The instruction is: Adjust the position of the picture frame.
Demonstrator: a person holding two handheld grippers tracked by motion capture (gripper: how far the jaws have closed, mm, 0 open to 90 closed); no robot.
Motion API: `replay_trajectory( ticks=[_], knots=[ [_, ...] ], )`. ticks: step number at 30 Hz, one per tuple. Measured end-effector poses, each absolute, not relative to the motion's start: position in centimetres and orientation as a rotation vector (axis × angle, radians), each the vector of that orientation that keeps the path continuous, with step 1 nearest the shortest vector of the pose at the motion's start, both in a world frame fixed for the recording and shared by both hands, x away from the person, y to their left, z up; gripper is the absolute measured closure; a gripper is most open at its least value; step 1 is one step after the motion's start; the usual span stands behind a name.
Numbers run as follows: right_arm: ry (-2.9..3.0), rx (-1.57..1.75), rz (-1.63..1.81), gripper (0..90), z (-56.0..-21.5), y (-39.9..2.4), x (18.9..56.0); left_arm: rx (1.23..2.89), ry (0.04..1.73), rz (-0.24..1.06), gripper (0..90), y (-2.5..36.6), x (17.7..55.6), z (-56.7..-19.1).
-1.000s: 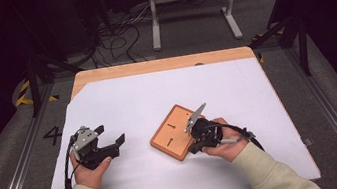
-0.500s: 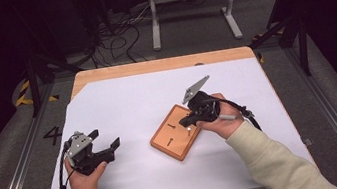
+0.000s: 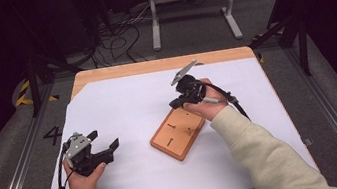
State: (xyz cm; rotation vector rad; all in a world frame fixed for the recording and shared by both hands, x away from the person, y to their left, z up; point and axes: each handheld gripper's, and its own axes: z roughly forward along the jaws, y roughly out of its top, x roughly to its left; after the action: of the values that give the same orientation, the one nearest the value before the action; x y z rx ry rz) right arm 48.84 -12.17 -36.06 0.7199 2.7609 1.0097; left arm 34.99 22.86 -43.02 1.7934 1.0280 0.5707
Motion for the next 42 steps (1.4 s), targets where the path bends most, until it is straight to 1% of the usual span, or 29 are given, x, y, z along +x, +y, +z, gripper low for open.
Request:
replay_trajectory(
  ticks=[4,7,12,21,25,34,42],
  knots=[
    [2.746,0.728,0.980,90.0,-35.9,-11.8,50.1,1.795,1.027,0.568,17.1,22.8,35.1,-43.0],
    [2.763,0.744,0.952,90.0,-36.5,-11.3,51.0,1.799,1.025,0.562,17.1,22.7,35.1,-43.1],
    [2.789,0.760,0.868,90.0,-38.2,-10.7,52.4,1.800,1.022,0.562,17.1,22.7,35.1,-43.1],
    [2.793,0.780,0.790,90.0,-40.6,-9.6,53.8,1.803,1.025,0.555,17.1,22.6,35.1,-43.1],
    [2.798,0.782,0.683,90.0,-41.7,-8.8,54.3,1.804,1.024,0.553,17.1,22.6,35.1,-43.1],
    [2.825,0.783,0.604,90.0,-42.1,-8.7,54.5,1.802,1.018,0.554,17.1,22.7,35.1,-43.1],
    [2.858,0.771,0.473,90.0,-41.7,-10.4,52.7,1.812,1.003,0.546,17.1,22.2,35.2,-43.0]
  ],
)
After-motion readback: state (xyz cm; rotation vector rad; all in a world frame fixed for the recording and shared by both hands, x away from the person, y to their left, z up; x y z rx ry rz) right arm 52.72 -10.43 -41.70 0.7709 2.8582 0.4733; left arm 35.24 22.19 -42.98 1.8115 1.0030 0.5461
